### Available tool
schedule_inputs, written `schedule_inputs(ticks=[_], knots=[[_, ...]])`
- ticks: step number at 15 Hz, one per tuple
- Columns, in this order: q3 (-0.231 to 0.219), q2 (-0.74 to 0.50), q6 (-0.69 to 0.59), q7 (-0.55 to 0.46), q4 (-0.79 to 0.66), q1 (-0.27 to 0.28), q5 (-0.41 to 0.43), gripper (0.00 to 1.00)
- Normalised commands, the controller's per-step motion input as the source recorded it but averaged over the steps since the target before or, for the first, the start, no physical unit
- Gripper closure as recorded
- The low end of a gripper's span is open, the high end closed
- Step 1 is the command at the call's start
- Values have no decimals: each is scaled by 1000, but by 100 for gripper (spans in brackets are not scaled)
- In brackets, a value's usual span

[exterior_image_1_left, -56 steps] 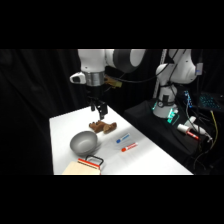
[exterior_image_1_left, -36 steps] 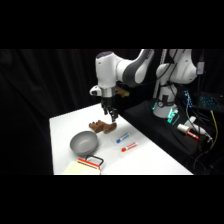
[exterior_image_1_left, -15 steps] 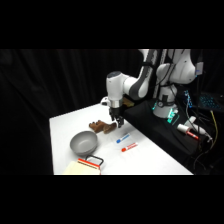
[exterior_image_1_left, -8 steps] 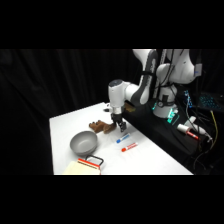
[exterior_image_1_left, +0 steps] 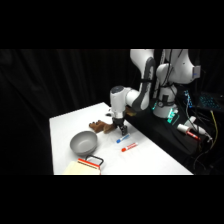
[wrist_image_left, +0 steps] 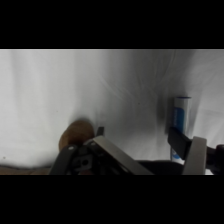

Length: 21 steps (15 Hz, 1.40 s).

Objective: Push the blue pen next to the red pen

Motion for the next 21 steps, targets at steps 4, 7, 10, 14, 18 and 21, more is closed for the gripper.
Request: schedule_inputs(ticks=[4,7,10,14,18,21], knots=[[-115,179,149,122,98,171,-67,0],[-206,58,-39,338,79,380,-127,0],[-307,62,-120,615,105,652,-249,0],[-270,121,-228,650,187,664,-326,0],[-75,128,-271,386,226,261,-262,0],[-95,-13,-214,279,139,34,-276,0]])
